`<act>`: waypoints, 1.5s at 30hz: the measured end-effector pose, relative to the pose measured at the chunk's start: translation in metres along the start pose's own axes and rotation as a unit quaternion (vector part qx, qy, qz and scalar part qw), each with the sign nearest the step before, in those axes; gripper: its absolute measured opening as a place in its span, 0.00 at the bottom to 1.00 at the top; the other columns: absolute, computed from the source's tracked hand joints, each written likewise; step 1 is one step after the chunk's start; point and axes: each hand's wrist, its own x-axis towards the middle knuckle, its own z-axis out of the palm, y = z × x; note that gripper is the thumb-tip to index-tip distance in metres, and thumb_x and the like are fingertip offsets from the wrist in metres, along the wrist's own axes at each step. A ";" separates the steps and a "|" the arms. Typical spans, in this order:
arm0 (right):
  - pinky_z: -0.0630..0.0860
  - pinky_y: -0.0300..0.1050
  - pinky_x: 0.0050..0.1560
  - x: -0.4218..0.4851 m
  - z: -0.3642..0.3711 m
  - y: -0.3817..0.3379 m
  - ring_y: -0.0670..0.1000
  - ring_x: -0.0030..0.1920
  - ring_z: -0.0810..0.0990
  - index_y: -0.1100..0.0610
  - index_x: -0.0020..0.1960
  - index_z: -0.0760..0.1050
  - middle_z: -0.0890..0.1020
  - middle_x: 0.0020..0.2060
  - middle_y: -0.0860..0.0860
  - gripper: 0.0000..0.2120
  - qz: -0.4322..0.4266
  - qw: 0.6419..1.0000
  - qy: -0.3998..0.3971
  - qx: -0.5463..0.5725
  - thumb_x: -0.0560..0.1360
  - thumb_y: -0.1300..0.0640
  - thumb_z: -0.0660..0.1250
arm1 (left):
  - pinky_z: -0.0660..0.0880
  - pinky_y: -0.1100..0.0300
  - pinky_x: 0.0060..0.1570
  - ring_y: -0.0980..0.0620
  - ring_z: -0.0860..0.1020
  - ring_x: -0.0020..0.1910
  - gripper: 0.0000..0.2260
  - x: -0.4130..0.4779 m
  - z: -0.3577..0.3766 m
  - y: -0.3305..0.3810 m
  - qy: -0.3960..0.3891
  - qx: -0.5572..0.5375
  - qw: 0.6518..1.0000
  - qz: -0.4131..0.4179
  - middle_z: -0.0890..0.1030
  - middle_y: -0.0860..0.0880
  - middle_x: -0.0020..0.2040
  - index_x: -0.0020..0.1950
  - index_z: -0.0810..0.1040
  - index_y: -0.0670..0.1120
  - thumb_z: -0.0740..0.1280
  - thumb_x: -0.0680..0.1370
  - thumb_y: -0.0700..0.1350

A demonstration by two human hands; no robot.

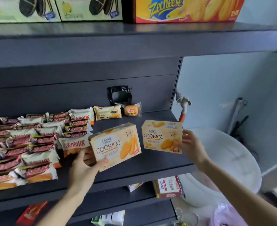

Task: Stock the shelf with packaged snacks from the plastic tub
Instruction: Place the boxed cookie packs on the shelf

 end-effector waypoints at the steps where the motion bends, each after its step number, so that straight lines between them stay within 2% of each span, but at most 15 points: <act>1: 0.76 0.32 0.37 0.017 0.007 0.009 0.49 0.50 0.77 0.53 0.61 0.66 0.76 0.51 0.49 0.21 -0.006 1.000 0.005 0.001 0.73 0.62 0.71 | 0.74 0.52 0.53 0.50 0.79 0.51 0.20 0.008 0.012 -0.010 0.010 0.000 1.000 0.008 0.82 0.53 0.48 0.55 0.75 0.50 0.78 0.68 0.41; 3: 0.77 0.32 0.38 0.051 0.018 0.026 0.50 0.53 0.77 0.53 0.63 0.66 0.77 0.54 0.50 0.22 -0.020 1.000 0.003 0.003 0.73 0.63 0.71 | 0.75 0.52 0.52 0.53 0.80 0.50 0.20 0.023 0.034 -0.024 0.026 -0.010 0.999 0.023 0.82 0.54 0.48 0.56 0.76 0.51 0.78 0.68 0.40; 6: 0.76 0.35 0.46 0.089 0.027 0.044 0.52 0.57 0.77 0.54 0.66 0.64 0.76 0.60 0.53 0.24 -0.030 0.999 -0.015 -0.005 0.74 0.65 0.69 | 0.72 0.61 0.46 0.58 0.78 0.48 0.22 0.046 0.058 -0.039 0.039 -0.028 0.998 0.042 0.80 0.56 0.47 0.57 0.74 0.51 0.77 0.68 0.38; 9: 0.68 0.34 0.59 0.115 0.024 0.041 0.49 0.62 0.70 0.56 0.75 0.55 0.68 0.66 0.51 0.38 -0.089 0.989 0.005 -0.118 0.71 0.67 0.71 | 0.69 0.65 0.44 0.57 0.76 0.47 0.23 0.066 0.075 -0.043 0.048 -0.040 0.996 0.060 0.79 0.52 0.48 0.59 0.73 0.50 0.76 0.69 0.36; 12: 0.56 0.45 0.69 0.137 0.020 0.021 0.52 0.72 0.60 0.50 0.77 0.53 0.64 0.72 0.50 0.45 -0.188 0.933 0.021 -0.306 0.68 0.52 0.76 | 0.68 0.68 0.43 0.56 0.76 0.47 0.23 0.084 0.087 -0.046 0.051 -0.051 0.995 0.073 0.79 0.50 0.49 0.61 0.73 0.48 0.75 0.69 0.34; 15: 0.58 0.44 0.63 0.152 0.029 -0.009 0.52 0.69 0.66 0.46 0.74 0.59 0.71 0.69 0.47 0.38 -0.186 0.864 -0.062 -0.464 0.70 0.40 0.71 | 0.70 0.61 0.48 0.52 0.78 0.51 0.24 0.097 0.096 -0.055 0.056 -0.067 0.994 0.068 0.80 0.49 0.50 0.59 0.72 0.50 0.75 0.69 0.34; 17: 0.63 0.46 0.58 0.161 0.034 -0.020 0.53 0.66 0.70 0.46 0.72 0.62 0.74 0.65 0.48 0.34 -0.189 0.829 -0.087 -0.520 0.70 0.40 0.70 | 0.71 0.59 0.50 0.52 0.78 0.52 0.24 0.102 0.102 -0.058 0.060 -0.081 0.993 0.067 0.80 0.49 0.51 0.59 0.72 0.51 0.75 0.69 0.34; 21: 0.61 0.48 0.63 0.181 0.032 -0.024 0.54 0.68 0.65 0.47 0.73 0.63 0.71 0.68 0.48 0.33 -0.238 0.770 -0.052 -0.589 0.72 0.41 0.69 | 0.71 0.69 0.45 0.63 0.76 0.48 0.25 0.107 0.109 -0.062 0.052 -0.090 0.991 0.083 0.79 0.52 0.50 0.62 0.72 0.49 0.75 0.70 0.34; 23: 0.62 0.49 0.65 0.192 0.030 -0.023 0.54 0.67 0.66 0.47 0.73 0.63 0.72 0.68 0.49 0.32 -0.240 0.764 -0.035 -0.598 0.72 0.43 0.69 | 0.74 0.74 0.42 0.66 0.76 0.47 0.25 0.109 0.111 -0.064 0.050 -0.097 0.990 0.088 0.79 0.57 0.49 0.61 0.72 0.51 0.74 0.70 0.33; 26: 0.64 0.50 0.65 0.208 0.030 -0.020 0.53 0.67 0.66 0.46 0.74 0.61 0.69 0.70 0.47 0.31 -0.260 0.747 -0.022 -0.611 0.74 0.46 0.68 | 0.75 0.72 0.45 0.69 0.78 0.45 0.25 0.111 0.113 -0.067 0.056 -0.113 0.988 0.087 0.79 0.59 0.48 0.58 0.72 0.52 0.75 0.68 0.33; 29: 0.67 0.52 0.64 0.220 0.033 -0.019 0.54 0.68 0.66 0.46 0.76 0.59 0.67 0.72 0.46 0.31 -0.267 0.733 -0.015 -0.626 0.76 0.46 0.66 | 0.74 0.70 0.41 0.76 0.76 0.41 0.25 0.113 0.113 -0.068 0.056 -0.119 0.987 0.092 0.79 0.58 0.46 0.57 0.73 0.54 0.76 0.67 0.34; 32: 0.71 0.54 0.62 0.230 0.037 -0.018 0.55 0.66 0.69 0.46 0.75 0.60 0.71 0.69 0.47 0.29 -0.269 0.724 0.012 -0.635 0.76 0.45 0.64 | 0.70 0.68 0.45 0.71 0.77 0.44 0.25 0.114 0.113 -0.069 0.054 -0.117 0.987 0.093 0.80 0.59 0.47 0.57 0.73 0.55 0.77 0.67 0.36; 37: 0.74 0.49 0.49 0.240 0.046 -0.007 0.55 0.62 0.73 0.46 0.73 0.64 0.75 0.65 0.49 0.25 -0.285 0.734 0.074 -0.612 0.77 0.47 0.65 | 0.70 0.68 0.43 0.76 0.76 0.42 0.26 0.117 0.113 -0.072 0.046 -0.121 0.987 0.095 0.80 0.60 0.47 0.56 0.73 0.56 0.77 0.66 0.35; 43: 0.73 0.49 0.51 0.245 0.049 0.004 0.54 0.63 0.72 0.46 0.73 0.66 0.74 0.67 0.48 0.25 -0.297 0.742 0.110 -0.590 0.77 0.47 0.65 | 0.73 0.73 0.38 0.76 0.76 0.43 0.26 0.118 0.112 -0.072 0.039 -0.131 0.985 0.104 0.80 0.59 0.48 0.49 0.72 0.62 0.77 0.66 0.34; 45: 0.70 0.51 0.57 0.244 0.047 0.002 0.55 0.65 0.70 0.48 0.73 0.66 0.72 0.68 0.50 0.26 -0.288 0.749 0.087 -0.590 0.76 0.50 0.67 | 0.71 0.79 0.36 0.77 0.76 0.42 0.25 0.118 0.113 -0.071 0.033 -0.133 0.985 0.107 0.80 0.59 0.47 0.49 0.72 0.61 0.76 0.67 0.34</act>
